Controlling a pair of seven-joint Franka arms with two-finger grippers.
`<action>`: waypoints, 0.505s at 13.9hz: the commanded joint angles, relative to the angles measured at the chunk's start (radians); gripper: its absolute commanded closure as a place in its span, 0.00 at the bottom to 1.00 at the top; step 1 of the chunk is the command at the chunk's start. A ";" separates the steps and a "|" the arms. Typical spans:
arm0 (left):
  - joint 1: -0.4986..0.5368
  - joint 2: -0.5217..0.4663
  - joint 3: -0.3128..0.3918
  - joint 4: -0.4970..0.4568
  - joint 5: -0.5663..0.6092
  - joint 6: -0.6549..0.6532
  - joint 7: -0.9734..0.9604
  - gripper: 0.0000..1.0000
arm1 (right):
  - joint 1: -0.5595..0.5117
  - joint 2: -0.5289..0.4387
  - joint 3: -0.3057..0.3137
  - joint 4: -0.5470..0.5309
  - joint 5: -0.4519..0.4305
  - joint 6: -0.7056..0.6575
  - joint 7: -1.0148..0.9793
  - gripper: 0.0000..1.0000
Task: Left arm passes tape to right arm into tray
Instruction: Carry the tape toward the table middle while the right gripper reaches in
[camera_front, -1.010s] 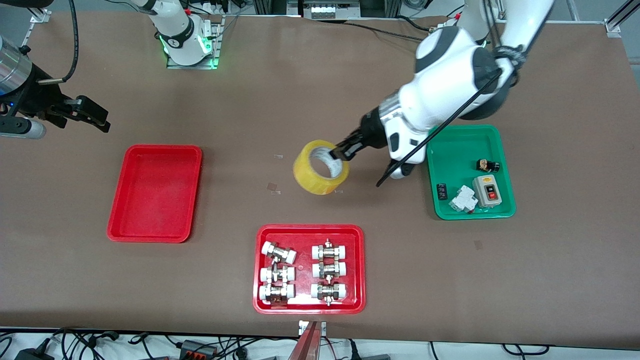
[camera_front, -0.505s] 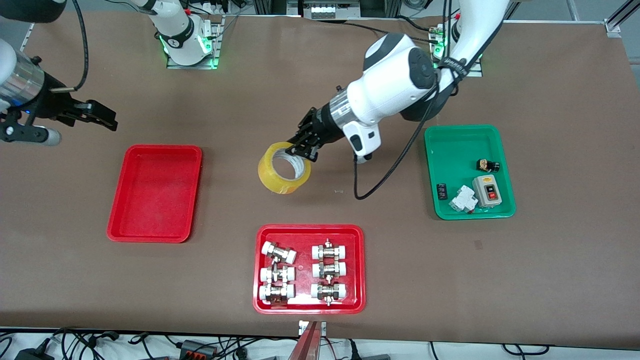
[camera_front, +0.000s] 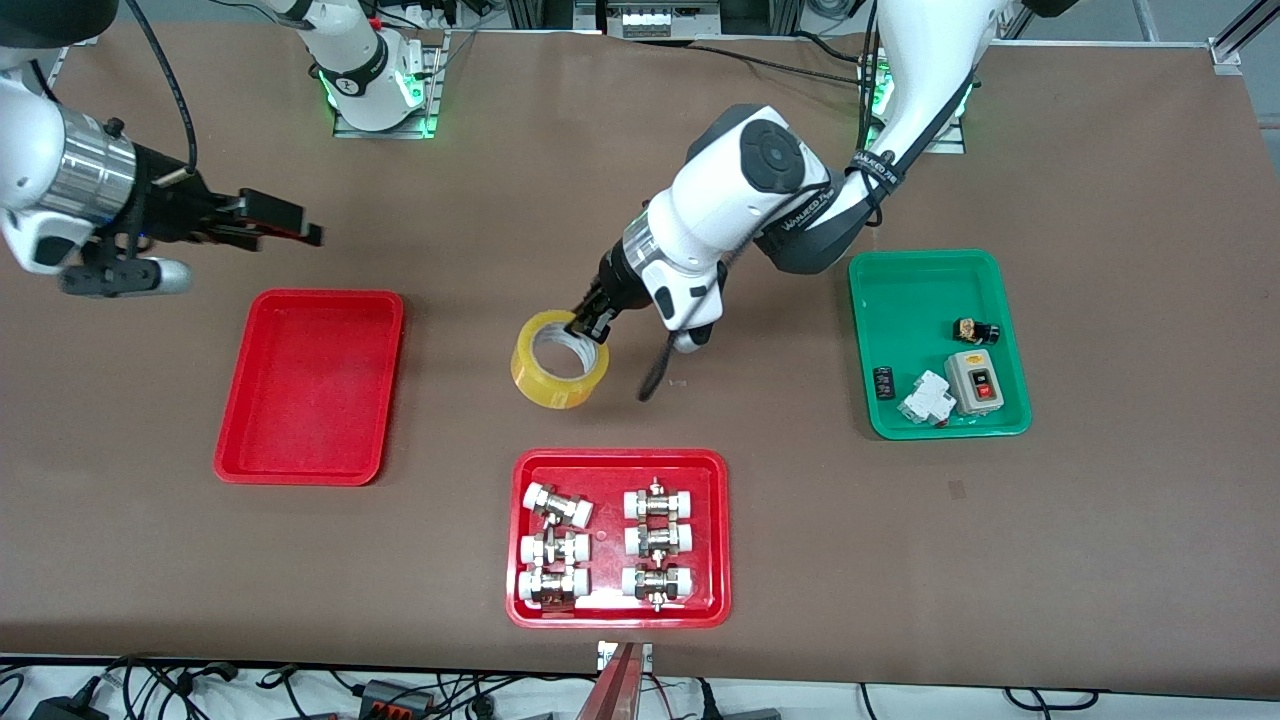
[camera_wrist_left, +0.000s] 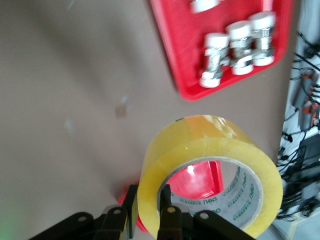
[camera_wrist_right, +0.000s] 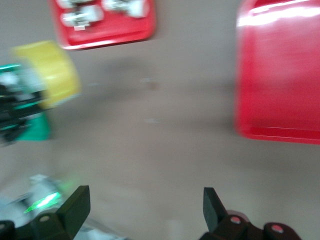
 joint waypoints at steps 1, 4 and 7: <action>-0.014 0.028 0.012 0.030 0.092 -0.003 0.252 1.00 | -0.003 0.083 0.001 0.026 0.225 0.102 -0.030 0.00; -0.006 0.029 0.013 0.022 0.118 0.030 0.305 1.00 | 0.029 0.164 0.009 0.029 0.376 0.249 -0.113 0.00; -0.011 0.054 0.012 -0.004 0.120 0.114 0.342 1.00 | 0.067 0.246 0.009 0.030 0.463 0.375 -0.271 0.00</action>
